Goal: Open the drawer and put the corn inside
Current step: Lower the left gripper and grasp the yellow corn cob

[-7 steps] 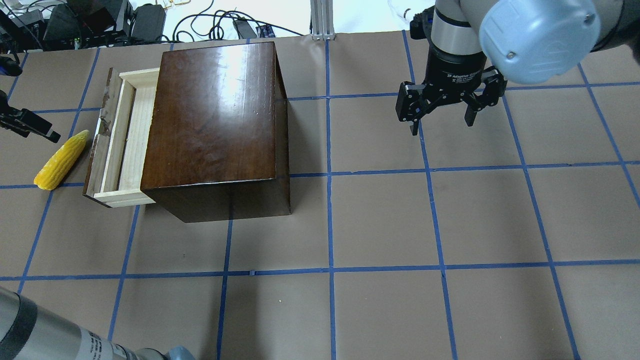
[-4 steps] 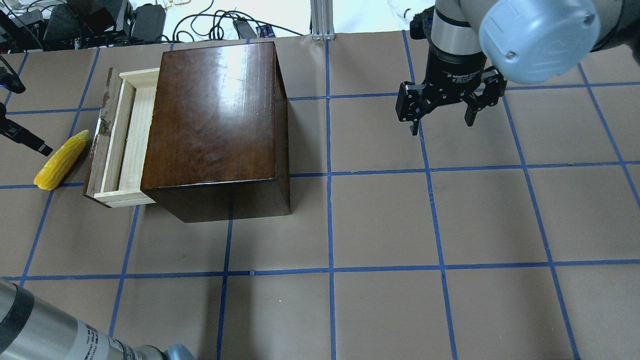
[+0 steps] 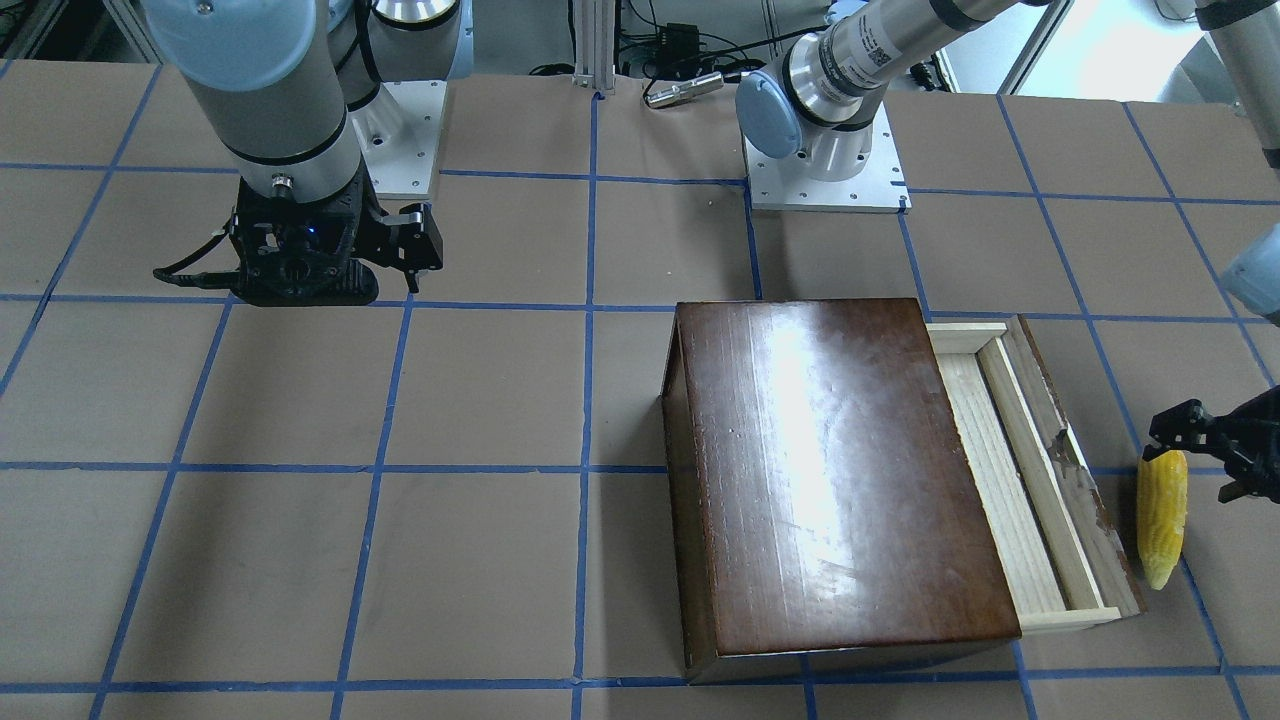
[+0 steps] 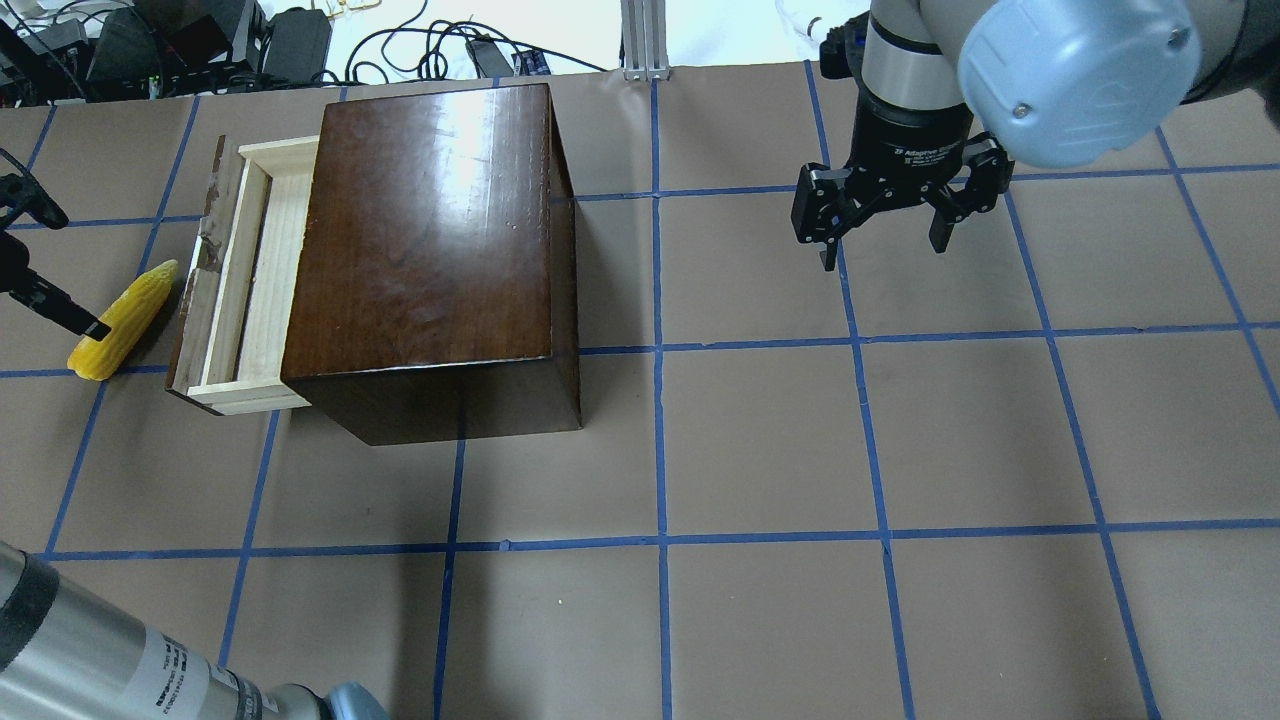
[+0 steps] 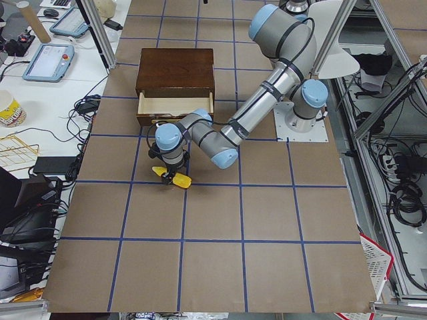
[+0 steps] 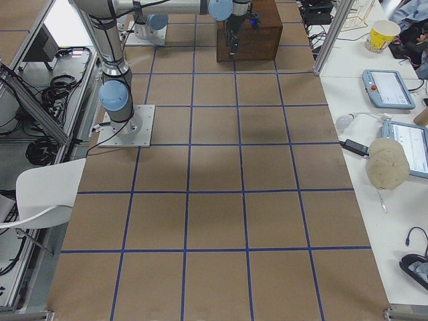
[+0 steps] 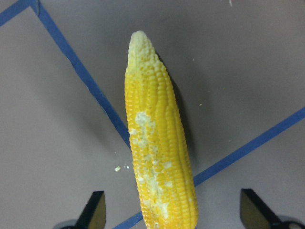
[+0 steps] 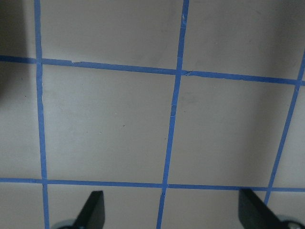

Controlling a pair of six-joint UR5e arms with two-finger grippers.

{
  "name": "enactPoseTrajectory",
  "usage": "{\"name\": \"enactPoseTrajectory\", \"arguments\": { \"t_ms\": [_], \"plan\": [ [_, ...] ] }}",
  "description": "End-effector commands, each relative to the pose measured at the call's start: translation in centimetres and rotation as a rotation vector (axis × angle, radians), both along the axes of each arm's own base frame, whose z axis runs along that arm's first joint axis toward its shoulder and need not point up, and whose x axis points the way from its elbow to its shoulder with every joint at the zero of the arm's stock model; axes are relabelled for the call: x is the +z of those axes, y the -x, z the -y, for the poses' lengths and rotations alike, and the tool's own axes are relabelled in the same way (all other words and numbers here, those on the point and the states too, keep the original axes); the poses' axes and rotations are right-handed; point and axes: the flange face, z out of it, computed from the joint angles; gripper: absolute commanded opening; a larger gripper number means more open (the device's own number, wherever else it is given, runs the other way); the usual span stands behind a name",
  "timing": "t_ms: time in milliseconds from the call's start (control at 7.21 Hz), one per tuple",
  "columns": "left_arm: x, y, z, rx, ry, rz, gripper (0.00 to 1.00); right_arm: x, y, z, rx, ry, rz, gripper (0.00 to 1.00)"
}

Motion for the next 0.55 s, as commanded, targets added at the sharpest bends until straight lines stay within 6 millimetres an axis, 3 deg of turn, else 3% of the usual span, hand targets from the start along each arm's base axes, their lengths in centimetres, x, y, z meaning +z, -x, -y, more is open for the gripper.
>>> {"name": "enactPoseTrajectory", "arguments": {
  "t_ms": [0,416],
  "plan": [
    [-1.9,-0.1,-0.1,-0.04,-0.018,-0.016,1.0,0.0,0.0,0.0,0.0,0.0,0.0,1.0],
    [-3.4,-0.3,0.2,-0.035,-0.029,-0.024,1.0,0.0,0.0,0.0,0.0,0.0,0.0,1.0]
  ]
}}
